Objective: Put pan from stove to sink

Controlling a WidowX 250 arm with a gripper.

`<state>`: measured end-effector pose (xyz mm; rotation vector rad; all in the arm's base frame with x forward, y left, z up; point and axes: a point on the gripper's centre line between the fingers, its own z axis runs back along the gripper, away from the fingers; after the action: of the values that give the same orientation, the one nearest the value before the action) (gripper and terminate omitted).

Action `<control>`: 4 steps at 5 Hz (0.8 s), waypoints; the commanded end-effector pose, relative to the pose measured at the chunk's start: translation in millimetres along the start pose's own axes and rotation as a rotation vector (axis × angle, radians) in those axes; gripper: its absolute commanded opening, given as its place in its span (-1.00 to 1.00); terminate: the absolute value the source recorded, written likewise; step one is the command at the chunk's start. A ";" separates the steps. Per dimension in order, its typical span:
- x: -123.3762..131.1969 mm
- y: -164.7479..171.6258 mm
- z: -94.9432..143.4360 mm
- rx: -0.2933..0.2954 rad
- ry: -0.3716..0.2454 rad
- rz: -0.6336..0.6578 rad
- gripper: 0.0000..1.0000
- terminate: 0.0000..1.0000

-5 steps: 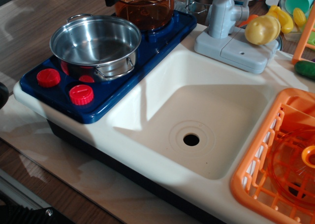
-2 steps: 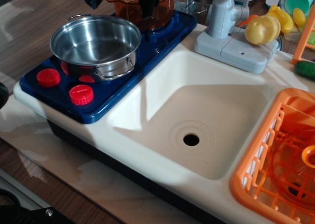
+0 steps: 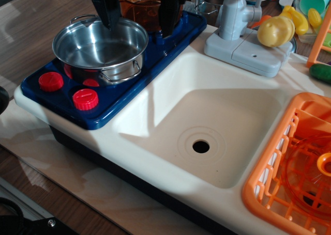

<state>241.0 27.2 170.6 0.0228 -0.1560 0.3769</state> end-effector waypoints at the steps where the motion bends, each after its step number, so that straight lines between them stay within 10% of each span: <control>1: 3.8 2.7 -4.6 -0.025 -0.029 -0.020 1.00 -1.00; 4: 7.9 9.9 -28.2 -0.064 -0.029 -0.050 1.00 -1.00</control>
<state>246.4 39.8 136.4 -0.0326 -0.1781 0.3270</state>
